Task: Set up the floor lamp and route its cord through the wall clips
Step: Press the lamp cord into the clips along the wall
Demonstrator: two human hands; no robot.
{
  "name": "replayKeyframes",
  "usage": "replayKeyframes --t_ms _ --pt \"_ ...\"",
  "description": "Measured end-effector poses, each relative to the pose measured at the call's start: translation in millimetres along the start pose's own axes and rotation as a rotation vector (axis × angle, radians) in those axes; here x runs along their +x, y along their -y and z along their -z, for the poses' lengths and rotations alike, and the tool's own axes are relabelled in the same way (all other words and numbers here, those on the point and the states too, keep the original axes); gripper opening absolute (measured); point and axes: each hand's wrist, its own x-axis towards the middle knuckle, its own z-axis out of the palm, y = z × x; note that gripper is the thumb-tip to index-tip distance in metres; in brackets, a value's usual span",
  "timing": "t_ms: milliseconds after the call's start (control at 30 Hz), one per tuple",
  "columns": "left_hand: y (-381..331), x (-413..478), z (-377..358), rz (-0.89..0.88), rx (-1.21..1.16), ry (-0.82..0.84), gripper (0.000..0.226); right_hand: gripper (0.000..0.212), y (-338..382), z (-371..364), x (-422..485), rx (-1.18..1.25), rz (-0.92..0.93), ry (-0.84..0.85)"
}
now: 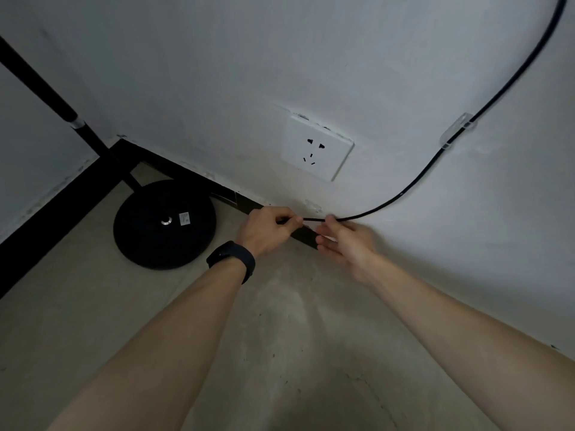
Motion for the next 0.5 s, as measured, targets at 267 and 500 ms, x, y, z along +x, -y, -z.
replayKeyframes --t_ms 267,500 --pt "-0.3 -1.3 9.4 -0.018 -0.007 -0.108 0.021 0.019 2.5 -13.0 -3.3 0.095 0.135 -0.102" --pt "-7.2 7.4 8.4 0.033 0.05 -0.154 0.018 0.032 5.1 -22.2 0.7 -0.207 0.238 -0.202"
